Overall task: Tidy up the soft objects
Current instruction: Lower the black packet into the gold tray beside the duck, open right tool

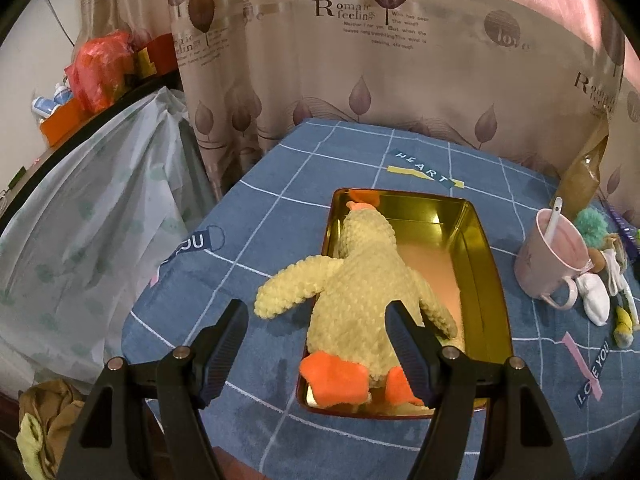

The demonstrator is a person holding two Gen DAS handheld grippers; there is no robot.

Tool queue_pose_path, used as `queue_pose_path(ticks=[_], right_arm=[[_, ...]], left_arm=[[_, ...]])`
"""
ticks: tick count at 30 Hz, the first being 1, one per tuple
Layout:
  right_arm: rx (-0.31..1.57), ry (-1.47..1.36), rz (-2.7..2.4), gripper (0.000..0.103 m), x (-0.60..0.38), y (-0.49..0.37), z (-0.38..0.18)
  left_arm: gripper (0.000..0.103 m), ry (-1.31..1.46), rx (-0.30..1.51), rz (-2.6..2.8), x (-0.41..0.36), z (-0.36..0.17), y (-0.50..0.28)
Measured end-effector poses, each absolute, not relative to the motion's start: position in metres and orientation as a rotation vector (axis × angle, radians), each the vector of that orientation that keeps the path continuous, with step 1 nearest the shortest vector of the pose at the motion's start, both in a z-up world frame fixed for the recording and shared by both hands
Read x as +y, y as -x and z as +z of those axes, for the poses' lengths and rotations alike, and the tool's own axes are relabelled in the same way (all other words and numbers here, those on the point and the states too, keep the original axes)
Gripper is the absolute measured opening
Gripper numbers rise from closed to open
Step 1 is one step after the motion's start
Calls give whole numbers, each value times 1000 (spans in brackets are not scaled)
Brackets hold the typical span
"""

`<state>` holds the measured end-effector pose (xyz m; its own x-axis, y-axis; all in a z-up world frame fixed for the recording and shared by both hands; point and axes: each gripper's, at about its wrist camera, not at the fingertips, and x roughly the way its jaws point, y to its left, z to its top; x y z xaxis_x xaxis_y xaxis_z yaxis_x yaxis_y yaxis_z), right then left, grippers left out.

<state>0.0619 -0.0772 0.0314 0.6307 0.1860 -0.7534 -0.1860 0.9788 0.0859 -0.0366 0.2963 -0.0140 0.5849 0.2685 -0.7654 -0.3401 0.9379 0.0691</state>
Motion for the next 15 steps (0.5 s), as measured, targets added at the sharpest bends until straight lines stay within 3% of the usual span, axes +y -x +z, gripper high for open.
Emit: queue_pose_path(ticks=[15], right_arm=[[997,24,318,34,68,-80,-16]], left_arm=[[73,172,861,346,312,-7,50]])
